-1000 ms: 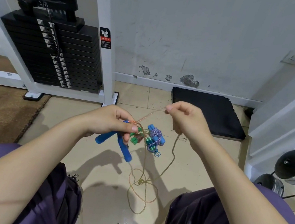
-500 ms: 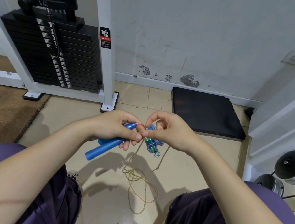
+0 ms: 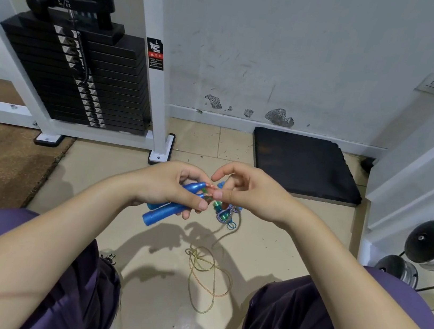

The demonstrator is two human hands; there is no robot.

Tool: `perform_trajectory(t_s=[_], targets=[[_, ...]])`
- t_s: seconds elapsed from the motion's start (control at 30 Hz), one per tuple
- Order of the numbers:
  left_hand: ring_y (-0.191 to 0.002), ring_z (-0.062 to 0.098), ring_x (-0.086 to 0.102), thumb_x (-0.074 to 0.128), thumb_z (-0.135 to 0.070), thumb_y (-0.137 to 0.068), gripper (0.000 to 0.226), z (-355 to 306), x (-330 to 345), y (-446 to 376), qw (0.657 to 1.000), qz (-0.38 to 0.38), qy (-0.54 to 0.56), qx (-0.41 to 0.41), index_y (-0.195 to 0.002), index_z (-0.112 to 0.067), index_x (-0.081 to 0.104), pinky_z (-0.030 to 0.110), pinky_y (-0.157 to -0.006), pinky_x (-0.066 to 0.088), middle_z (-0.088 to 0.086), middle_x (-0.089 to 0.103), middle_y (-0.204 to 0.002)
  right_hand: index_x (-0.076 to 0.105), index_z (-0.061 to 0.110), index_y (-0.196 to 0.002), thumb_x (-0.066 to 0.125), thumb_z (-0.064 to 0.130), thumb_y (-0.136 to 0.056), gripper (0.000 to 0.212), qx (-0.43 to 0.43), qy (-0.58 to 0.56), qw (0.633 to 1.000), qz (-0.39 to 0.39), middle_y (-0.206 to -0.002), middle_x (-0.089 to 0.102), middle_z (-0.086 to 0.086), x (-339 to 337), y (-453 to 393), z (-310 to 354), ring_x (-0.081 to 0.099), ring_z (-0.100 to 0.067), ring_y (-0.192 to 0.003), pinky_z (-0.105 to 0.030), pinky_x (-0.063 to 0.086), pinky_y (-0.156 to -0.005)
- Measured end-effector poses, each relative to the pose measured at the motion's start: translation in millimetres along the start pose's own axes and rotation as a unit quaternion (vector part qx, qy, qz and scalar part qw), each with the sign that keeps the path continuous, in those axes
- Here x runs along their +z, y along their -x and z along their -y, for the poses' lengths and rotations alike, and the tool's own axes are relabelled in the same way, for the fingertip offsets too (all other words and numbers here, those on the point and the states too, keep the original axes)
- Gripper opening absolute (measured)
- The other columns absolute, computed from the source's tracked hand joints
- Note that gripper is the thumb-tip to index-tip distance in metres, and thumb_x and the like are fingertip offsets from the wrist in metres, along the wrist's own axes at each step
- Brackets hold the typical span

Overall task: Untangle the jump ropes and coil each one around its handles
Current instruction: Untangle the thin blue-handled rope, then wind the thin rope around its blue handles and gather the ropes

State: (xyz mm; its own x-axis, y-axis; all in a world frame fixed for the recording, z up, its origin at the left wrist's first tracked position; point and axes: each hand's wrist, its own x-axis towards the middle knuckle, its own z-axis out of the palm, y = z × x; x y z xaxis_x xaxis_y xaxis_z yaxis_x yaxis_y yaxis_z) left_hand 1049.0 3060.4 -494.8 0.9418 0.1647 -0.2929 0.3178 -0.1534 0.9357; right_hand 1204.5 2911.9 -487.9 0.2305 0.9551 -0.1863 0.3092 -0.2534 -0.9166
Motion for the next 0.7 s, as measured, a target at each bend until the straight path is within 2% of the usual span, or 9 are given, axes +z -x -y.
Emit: perform_trajectory(t_s=[0.13, 0.2, 0.3, 0.43, 0.53, 0.63, 0.7], targets=[[-0.061, 0.021, 0.063, 0.074, -0.003, -0.084, 0.023, 0.9, -4.8, 2.2, 0.999, 0.012, -0.022, -0.028, -0.105, -0.003, 0.065, 0.028, -0.063, 0.055, 0.002, 0.069, -0.076, 0.063, 0.004, -0.099, 0.063, 0.009, -0.093, 0.008, 0.009, -0.006, 1.000, -0.014, -0.064, 0.055, 0.004, -4.7, 1.0, 1.6, 0.053, -0.005, -0.049, -0.023, 0.040, -0.050], [-0.060, 0.022, 0.063, 0.073, -0.007, -0.086, 0.019, 1.4, -7.7, 3.5, 0.998, 0.021, -0.027, -0.043, -0.104, -0.005, 0.066, 0.029, -0.062, 0.055, 0.007, 0.068, -0.077, 0.064, 0.008, -0.101, 0.063, 0.012, -0.094, 0.009, 0.009, 0.011, 1.000, -0.027, -0.066, 0.054, 0.004, -9.5, 2.7, 3.2, 0.047, -0.004, -0.048, -0.021, 0.034, -0.048], [-0.059, 0.025, 0.064, 0.071, -0.018, -0.090, 0.021, 1.9, -8.4, 3.4, 0.997, 0.022, -0.039, -0.056, -0.106, -0.006, 0.066, 0.032, -0.059, 0.055, 0.011, 0.066, -0.077, 0.062, 0.012, -0.106, 0.065, 0.014, -0.093, 0.014, -0.002, 0.021, 0.999, -0.037, -0.072, 0.056, -0.004, -12.7, 7.5, 8.4, 0.047, -0.001, -0.046, -0.013, 0.034, -0.046], [-0.059, 0.026, 0.062, 0.067, -0.028, -0.093, 0.024, 1.2, -3.7, 3.0, 0.997, 0.028, -0.058, -0.050, -0.108, -0.010, 0.064, 0.030, -0.051, 0.050, 0.010, 0.064, -0.073, 0.060, -0.001, -0.108, 0.064, 0.009, -0.093, 0.018, -0.019, 0.005, 0.999, -0.027, -0.073, 0.060, -0.014, -8.1, 12.1, 16.1, 0.050, 0.000, -0.040, -0.006, 0.034, -0.043], [-0.054, 0.025, 0.059, 0.067, -0.029, -0.093, 0.028, 1.7, -1.3, 2.3, 0.997, 0.026, -0.053, -0.042, -0.111, -0.009, 0.062, 0.026, -0.045, 0.041, 0.010, 0.062, -0.073, 0.059, -0.004, -0.107, 0.064, 0.008, -0.092, 0.019, -0.017, 0.006, 0.999, -0.027, -0.073, 0.062, -0.019, -4.9, 10.0, 14.4, 0.051, -0.001, -0.039, -0.006, 0.036, -0.044], [-0.052, 0.023, 0.055, 0.067, -0.025, -0.093, 0.021, 0.6, 0.6, 2.3, 0.998, 0.031, -0.039, -0.026, -0.108, -0.012, 0.064, 0.025, -0.043, 0.036, 0.012, 0.061, -0.072, 0.061, 0.004, -0.103, 0.067, 0.014, -0.092, 0.016, -0.012, 0.014, 0.999, -0.028, -0.068, 0.064, -0.013, -2.8, 6.8, 10.1, 0.058, -0.007, -0.051, -0.014, 0.040, -0.053], [-0.053, 0.022, 0.054, 0.069, -0.021, -0.091, 0.021, 0.5, 0.4, 2.4, 0.999, 0.023, -0.035, -0.023, -0.104, -0.005, 0.064, 0.025, -0.044, 0.037, 0.011, 0.061, -0.071, 0.062, 0.006, -0.102, 0.067, 0.016, -0.092, 0.015, -0.005, 0.019, 0.999, -0.038, -0.065, 0.063, -0.012, -4.4, 6.3, 9.2, 0.054, -0.004, -0.045, -0.020, 0.034, -0.046]])
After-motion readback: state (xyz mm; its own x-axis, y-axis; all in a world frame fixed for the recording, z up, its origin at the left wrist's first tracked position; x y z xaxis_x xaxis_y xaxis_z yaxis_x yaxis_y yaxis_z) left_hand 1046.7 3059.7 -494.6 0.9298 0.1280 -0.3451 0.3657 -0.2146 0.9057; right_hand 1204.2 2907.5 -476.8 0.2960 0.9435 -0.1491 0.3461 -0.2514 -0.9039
